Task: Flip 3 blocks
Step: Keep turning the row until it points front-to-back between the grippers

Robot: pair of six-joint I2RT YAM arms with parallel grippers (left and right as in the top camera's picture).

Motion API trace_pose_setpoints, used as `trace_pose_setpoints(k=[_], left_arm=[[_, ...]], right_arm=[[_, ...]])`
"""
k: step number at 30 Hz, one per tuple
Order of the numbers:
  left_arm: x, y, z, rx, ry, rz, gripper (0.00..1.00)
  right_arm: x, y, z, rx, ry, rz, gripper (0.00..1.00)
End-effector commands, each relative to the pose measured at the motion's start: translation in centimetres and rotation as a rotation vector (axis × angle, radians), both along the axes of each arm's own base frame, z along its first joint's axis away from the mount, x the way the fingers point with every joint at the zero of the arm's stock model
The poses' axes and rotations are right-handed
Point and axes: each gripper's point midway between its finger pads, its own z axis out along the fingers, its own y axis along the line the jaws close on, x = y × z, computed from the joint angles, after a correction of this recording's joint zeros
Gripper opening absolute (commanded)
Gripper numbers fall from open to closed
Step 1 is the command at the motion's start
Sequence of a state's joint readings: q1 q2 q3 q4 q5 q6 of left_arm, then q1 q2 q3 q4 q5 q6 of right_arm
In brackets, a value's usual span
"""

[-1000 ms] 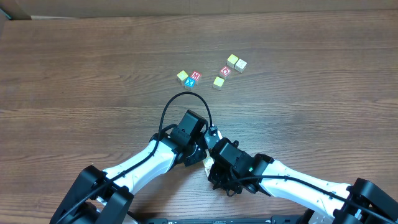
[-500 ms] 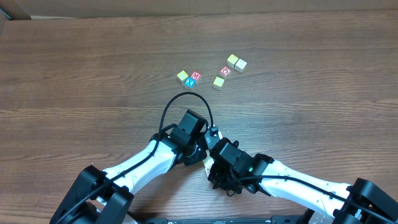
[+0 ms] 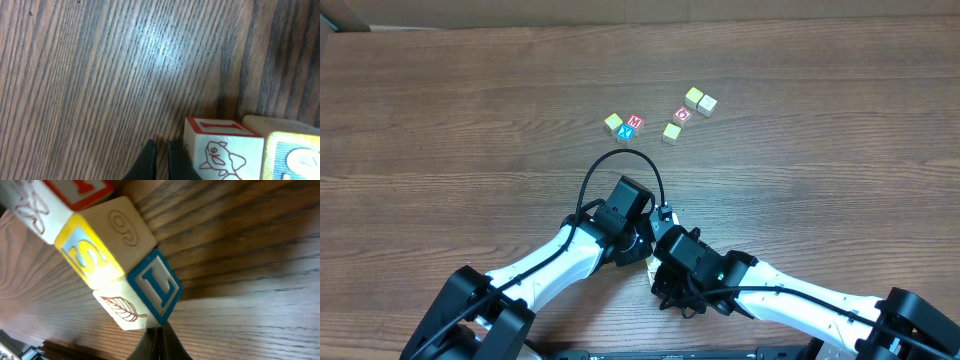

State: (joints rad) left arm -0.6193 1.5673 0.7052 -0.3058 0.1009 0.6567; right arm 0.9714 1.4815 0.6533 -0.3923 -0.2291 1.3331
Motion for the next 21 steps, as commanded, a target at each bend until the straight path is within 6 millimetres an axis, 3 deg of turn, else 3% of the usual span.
trace_pose_setpoints(k=[1, 21], left_arm=[[-1.39, -0.65, -0.65, -0.024, 0.053, -0.049, 0.04], [-1.35, -0.99, -0.52, -0.041, 0.052, -0.054, 0.04]], right_arm=[[1.01, 0.32, 0.20, -0.004, -0.056, -0.020, 0.04], [1.13, 0.42, 0.25, 0.001, -0.053, -0.041, 0.04]])
